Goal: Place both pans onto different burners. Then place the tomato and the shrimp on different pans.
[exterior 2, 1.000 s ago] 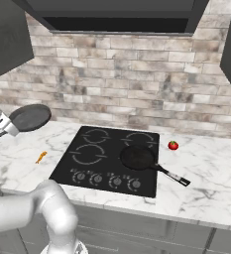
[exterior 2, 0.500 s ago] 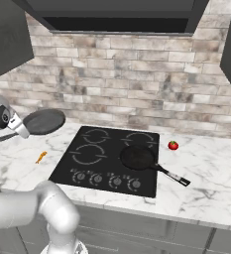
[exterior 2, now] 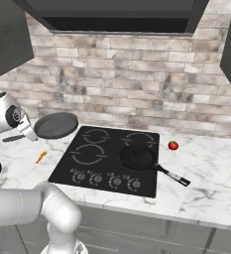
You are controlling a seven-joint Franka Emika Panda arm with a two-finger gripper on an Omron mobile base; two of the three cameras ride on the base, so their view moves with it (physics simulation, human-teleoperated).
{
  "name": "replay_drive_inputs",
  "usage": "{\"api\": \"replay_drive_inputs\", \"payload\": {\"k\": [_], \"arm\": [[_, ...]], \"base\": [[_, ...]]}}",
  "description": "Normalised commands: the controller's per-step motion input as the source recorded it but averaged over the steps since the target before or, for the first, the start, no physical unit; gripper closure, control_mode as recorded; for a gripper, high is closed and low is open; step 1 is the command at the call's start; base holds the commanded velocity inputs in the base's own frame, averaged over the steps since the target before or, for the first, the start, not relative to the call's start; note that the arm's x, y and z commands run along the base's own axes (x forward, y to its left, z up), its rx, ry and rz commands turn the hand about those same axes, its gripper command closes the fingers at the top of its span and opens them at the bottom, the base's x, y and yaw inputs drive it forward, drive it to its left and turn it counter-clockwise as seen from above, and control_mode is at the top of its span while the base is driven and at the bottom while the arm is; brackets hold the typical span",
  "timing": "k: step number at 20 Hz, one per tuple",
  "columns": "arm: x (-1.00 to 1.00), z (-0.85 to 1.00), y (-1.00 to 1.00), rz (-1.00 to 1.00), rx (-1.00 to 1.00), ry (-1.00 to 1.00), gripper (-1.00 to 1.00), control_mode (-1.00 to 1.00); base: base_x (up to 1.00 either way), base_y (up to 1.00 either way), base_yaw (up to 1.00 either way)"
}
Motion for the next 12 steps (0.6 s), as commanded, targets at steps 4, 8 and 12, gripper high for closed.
{"api": "replay_drive_inputs", "payload": {"k": [4, 8, 12], "arm": [[0.02, -0.07, -0.35, -0.17, 0.0, 0.0, 1.0, -1.0], [0.0, -0.01, -0.39, -0.17, 0.0, 0.0, 1.0, -1.0], [0.0, -0.04, -0.34, -0.15, 0.0, 0.0, 1.0, -1.0]], "base": [[0.0, 0.0, 0.0], [0.0, 0.0, 0.0], [0.0, 0.0, 0.0]]}}
